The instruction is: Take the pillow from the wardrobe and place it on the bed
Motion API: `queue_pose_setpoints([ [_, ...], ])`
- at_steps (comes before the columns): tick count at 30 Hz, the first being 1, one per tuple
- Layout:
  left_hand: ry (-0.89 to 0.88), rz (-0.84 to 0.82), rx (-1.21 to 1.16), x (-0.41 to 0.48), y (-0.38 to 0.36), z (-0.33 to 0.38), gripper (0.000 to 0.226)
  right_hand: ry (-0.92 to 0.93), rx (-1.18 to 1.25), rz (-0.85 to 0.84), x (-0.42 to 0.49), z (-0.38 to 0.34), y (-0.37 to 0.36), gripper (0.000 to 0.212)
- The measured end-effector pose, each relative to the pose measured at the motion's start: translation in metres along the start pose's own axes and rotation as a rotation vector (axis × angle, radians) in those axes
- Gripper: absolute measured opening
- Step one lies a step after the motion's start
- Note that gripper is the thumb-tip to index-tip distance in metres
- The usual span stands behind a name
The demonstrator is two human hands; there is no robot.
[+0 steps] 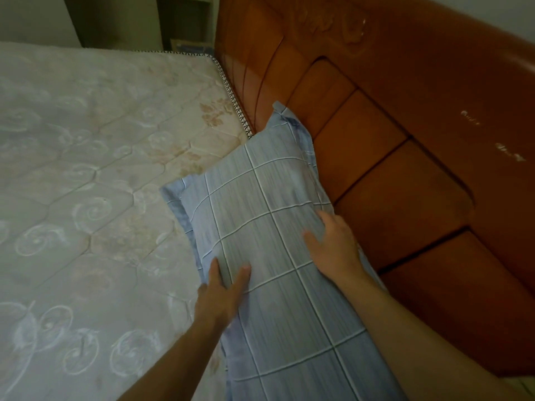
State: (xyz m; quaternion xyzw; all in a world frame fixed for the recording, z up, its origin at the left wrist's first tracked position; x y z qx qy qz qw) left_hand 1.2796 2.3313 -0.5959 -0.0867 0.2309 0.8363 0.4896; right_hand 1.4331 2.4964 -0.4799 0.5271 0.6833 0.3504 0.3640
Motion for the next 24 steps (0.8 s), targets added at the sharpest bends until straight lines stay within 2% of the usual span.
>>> queue_pose_setpoints([
  [2, -0.039, 0.007, 0.048, -0.009, 0.008, 0.014, 0.095, 0.0, -0.079, -0.104, -0.014, 0.004, 0.001, 0.065],
  [6, -0.085, 0.05, 0.012, -0.037, 0.024, 0.052, 0.082, -0.054, -0.341, -0.315, -0.051, 0.018, 0.008, 0.075],
  [8, -0.094, 0.057, -0.017, -0.054, 0.034, 0.071, 0.077, -0.107, -0.352, -0.401, -0.071, 0.022, 0.018, 0.075],
  [10, -0.117, 0.049, -0.022, -0.076, 0.044, 0.091, 0.074, -0.178, -0.275, -0.444, -0.093, 0.023, 0.036, 0.063],
  [13, -0.154, 0.071, -0.033, -0.116, 0.063, 0.119, 0.071, -0.214, 0.056, -0.343, -0.126, 0.009, 0.075, 0.03],
  [15, -0.179, 0.091, -0.048, -0.147, 0.074, 0.135, 0.07, -0.195, 0.263, -0.248, -0.154, -0.001, 0.106, 0.036],
  [18, -0.235, 0.074, -0.118, -0.198, 0.088, 0.161, 0.068, -0.146, 0.448, -0.181, -0.205, -0.017, 0.145, 0.047],
  [24, -0.345, 0.134, -0.135, -0.305, 0.124, 0.201, 0.064, -0.067, 0.692, -0.071, -0.309, -0.031, 0.204, 0.047],
])
Point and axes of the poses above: each hand's wrist, its own x-axis towards the middle knuckle, its own y-axis out of the back of the hand, z = x × y, the point moved 5 cm from there along x, towards the middle knuckle, and after that the axes turned 12 degrees about -y, right-handed, at the moved point
